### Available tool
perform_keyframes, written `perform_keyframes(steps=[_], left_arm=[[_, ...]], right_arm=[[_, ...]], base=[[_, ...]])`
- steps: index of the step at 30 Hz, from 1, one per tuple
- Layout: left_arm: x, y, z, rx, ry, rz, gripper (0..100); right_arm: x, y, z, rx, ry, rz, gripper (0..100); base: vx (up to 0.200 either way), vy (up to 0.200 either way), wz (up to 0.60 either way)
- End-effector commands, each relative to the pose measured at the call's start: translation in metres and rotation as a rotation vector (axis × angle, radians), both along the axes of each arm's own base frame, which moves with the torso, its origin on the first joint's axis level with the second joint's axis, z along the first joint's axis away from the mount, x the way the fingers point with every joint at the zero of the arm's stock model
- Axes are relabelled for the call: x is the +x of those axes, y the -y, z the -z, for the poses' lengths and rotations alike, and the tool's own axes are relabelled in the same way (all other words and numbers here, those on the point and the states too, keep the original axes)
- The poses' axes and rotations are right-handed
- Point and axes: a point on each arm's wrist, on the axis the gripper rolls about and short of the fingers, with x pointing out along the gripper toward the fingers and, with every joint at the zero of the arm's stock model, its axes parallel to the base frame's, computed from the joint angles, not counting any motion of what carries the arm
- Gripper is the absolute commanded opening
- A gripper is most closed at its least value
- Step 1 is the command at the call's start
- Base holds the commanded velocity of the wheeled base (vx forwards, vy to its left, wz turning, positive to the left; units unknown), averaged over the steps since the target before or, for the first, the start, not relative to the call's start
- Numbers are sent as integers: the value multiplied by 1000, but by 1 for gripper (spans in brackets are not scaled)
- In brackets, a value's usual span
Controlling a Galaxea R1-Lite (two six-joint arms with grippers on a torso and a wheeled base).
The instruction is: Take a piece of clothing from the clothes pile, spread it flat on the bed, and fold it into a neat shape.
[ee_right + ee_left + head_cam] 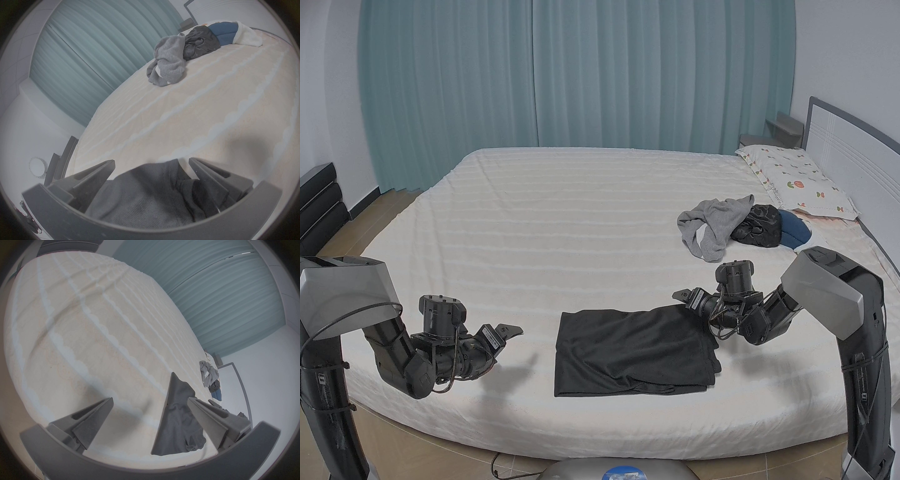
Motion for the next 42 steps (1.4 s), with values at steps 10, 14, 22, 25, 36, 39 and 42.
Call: perform_keyframes(steps=[10,14,22,25,36,39,42], left_arm=[[2,9,-1,4,10,16,100],[3,10,0,4,9,16,100],[4,8,1,6,11,11,100],[4,9,2,7,7,12,100],[4,9,3,8,2,12,100],[4,9,3,9,2,11,100],[4,9,5,10,0,10,100]], right_arm=[[-2,-6,-1,9,19,-24,0],[-2,0,0,9,22,-12,0],[2,15,-4,7,32,26,0],[2,17,-6,8,35,31,0],[5,28,-5,1,31,56,0],[7,35,-6,-12,35,66,0],[7,36,-6,-17,37,66,0]], base=[[0,0,0],[0,0,0],[0,0,0],[0,0,0],[0,0,0],[0,0,0],[0,0,0]])
